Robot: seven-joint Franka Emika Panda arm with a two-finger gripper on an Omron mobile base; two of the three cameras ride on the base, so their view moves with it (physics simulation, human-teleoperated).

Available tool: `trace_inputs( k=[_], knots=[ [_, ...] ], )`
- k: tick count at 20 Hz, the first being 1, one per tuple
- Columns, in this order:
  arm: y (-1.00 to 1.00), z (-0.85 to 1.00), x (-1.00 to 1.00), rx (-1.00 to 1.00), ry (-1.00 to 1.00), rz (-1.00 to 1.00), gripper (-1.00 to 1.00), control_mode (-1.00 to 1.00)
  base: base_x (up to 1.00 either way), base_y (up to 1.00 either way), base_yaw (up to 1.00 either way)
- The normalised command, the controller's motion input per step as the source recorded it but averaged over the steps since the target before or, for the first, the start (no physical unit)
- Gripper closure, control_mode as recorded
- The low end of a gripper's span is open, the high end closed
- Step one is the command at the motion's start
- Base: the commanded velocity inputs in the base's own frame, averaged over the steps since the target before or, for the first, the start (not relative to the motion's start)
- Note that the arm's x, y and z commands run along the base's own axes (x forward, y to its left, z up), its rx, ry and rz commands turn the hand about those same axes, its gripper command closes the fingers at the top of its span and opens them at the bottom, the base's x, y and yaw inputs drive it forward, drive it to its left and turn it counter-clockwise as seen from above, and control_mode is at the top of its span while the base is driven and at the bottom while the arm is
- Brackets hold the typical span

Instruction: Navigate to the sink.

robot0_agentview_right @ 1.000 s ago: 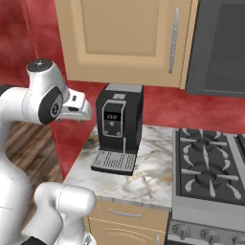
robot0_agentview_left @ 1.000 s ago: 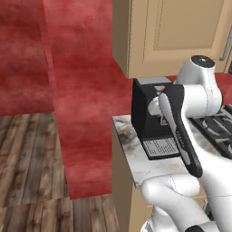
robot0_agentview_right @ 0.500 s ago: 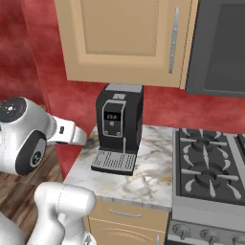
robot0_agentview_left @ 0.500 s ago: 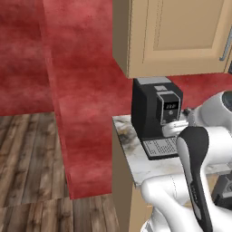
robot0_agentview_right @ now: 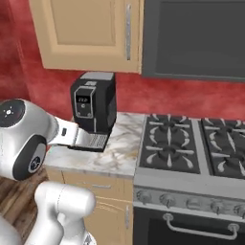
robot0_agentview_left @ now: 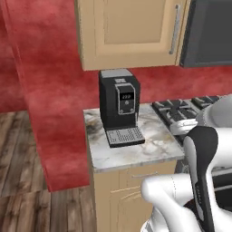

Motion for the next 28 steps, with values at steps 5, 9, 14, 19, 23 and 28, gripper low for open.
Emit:
trace_inputs(
  k=[5, 9, 14, 19, 23, 28],
  knots=[
    [0.00, 0.00, 0.00, 0.00, 0.00, 0.00, -1.00, 1.00, -0.95, -0.91, -0.14],
    [0.00, 0.00, 0.00, 0.00, 0.00, 0.00, -1.00, 1.00, -0.72, -0.99, -0.14],
    [0.00, 0.00, 0.00, 0.00, 0.00, 0.00, -1.00, 1.00, -0.03, -1.00, -0.03],
    [0.00, 0.00, 0.00, 0.00, 0.00, 0.00, -1.00, 1.00, -0.03, -1.00, -0.09],
    [0.00, 0.00, 0.00, 0.00, 0.00, 0.00, -1.00, 1.00, 0.10, -0.53, -0.73],
    [0.00, 0.00, 0.00, 0.00, 0.00, 0.00, -1.00, 1.00, 0.00, 0.00, -1.00]
  ],
)
